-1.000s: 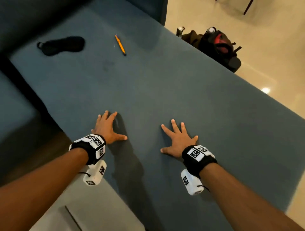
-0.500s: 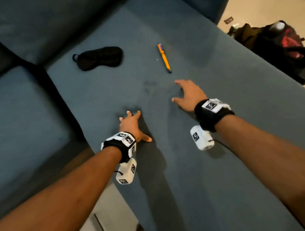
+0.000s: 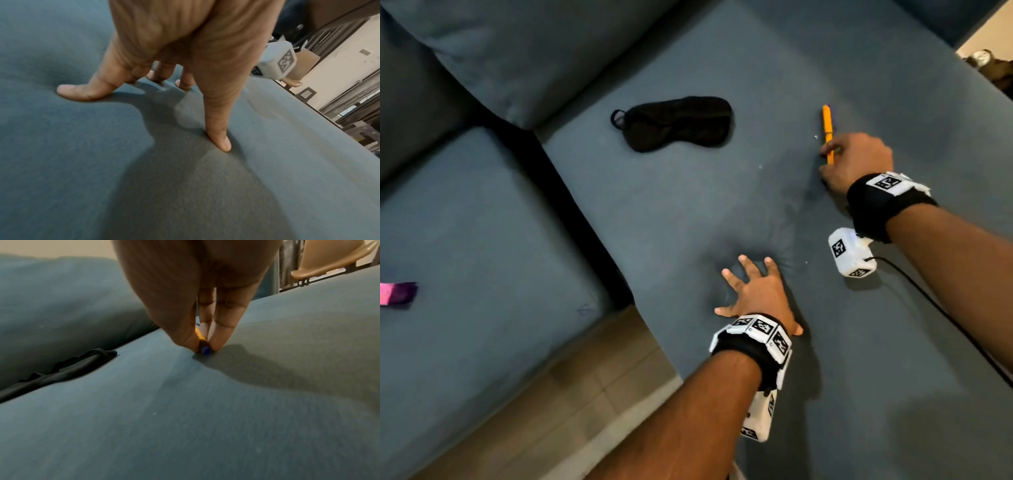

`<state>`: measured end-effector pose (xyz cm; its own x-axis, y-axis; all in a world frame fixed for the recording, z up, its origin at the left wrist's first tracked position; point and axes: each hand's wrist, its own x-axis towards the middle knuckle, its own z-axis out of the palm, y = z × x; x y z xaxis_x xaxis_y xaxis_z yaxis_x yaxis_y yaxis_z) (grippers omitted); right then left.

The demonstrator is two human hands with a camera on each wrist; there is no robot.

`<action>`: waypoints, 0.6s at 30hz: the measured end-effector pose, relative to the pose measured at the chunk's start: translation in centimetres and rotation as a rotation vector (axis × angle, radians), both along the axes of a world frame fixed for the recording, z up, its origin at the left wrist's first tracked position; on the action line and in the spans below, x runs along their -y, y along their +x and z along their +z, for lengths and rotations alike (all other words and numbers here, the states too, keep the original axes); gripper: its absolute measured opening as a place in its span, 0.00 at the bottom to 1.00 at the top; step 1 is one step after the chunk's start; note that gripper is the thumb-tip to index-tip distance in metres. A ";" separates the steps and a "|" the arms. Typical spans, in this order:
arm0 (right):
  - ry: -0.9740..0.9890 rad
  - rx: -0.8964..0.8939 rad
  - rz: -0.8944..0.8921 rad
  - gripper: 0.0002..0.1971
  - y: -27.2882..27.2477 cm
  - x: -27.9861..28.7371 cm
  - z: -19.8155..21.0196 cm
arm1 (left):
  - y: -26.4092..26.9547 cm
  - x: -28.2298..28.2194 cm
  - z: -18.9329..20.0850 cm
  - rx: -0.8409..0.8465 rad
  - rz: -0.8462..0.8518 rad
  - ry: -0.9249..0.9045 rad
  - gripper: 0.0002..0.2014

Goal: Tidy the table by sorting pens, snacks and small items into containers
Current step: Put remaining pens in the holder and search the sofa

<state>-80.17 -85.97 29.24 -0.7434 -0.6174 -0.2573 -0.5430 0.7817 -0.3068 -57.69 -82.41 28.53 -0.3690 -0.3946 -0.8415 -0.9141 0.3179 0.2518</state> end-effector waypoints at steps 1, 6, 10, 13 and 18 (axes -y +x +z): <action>-0.012 0.027 -0.037 0.23 1.0 -0.4 0.2 | 0.1 0.0 0.1 -0.007 0.006 0.016 0.65; 0.007 0.224 -0.068 0.50 6.6 -5.5 0.4 | 1.1 0.5 0.3 -0.094 0.017 0.043 0.63; -0.050 0.507 -0.144 0.62 11.1 -11.9 0.2 | 2.7 -0.6 0.9 -0.186 0.017 0.002 0.60; -0.050 0.755 -0.203 0.66 13.6 -16.0 0.4 | 4.7 -0.6 1.1 -0.289 -0.017 -0.067 0.52; 0.143 0.689 -0.025 0.60 17.1 -20.8 1.9 | 11.9 -1.4 1.2 -0.414 -0.080 -0.216 0.38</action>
<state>-63.10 -65.22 31.17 -0.3955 -0.5274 -0.7520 -0.2430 0.8496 -0.4681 -45.82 -80.99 29.70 -0.6924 -0.5010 -0.5193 -0.7214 0.4687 0.5097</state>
